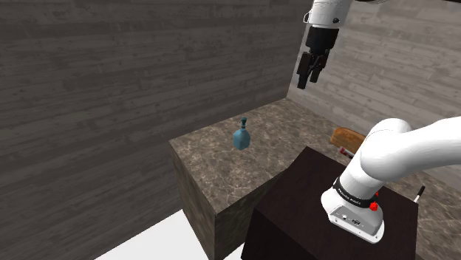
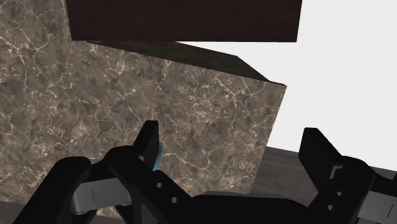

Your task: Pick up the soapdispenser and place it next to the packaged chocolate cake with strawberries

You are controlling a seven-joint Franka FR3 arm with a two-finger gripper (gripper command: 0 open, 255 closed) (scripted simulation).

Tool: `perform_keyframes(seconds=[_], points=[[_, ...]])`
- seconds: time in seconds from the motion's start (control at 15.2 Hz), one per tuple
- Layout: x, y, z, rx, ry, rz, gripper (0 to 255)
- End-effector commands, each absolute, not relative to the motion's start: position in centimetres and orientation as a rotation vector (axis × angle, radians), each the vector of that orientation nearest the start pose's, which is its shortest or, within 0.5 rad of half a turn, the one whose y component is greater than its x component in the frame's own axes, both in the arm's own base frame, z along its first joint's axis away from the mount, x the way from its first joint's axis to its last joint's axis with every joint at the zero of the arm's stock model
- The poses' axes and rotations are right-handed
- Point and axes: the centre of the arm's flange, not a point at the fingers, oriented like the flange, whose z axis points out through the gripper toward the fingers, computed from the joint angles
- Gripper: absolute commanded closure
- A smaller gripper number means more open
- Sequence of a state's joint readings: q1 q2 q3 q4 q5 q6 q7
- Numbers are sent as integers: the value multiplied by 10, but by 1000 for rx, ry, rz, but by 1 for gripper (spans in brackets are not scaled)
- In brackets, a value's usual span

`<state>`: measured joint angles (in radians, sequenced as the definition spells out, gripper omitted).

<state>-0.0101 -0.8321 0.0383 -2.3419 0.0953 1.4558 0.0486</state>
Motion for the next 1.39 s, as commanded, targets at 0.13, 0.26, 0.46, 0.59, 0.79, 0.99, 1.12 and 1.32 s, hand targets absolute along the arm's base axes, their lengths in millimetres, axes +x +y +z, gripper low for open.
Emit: perform_keyframes(seconds=[0.13,0.26,0.46,0.59,0.79,0.99,1.12,1.32], points=[[298,17,581,-3081,35,82,0],[313,11,562,-3087,31,77,0],[337,2,532,-3095,26,69,0],[353,-5,513,-3101,22,64,0],[377,-14,484,-3110,17,56,0],[401,-24,455,-3118,11,49,0],[417,-30,436,-3124,7,44,0],[441,-40,408,-3132,1,36,0]])
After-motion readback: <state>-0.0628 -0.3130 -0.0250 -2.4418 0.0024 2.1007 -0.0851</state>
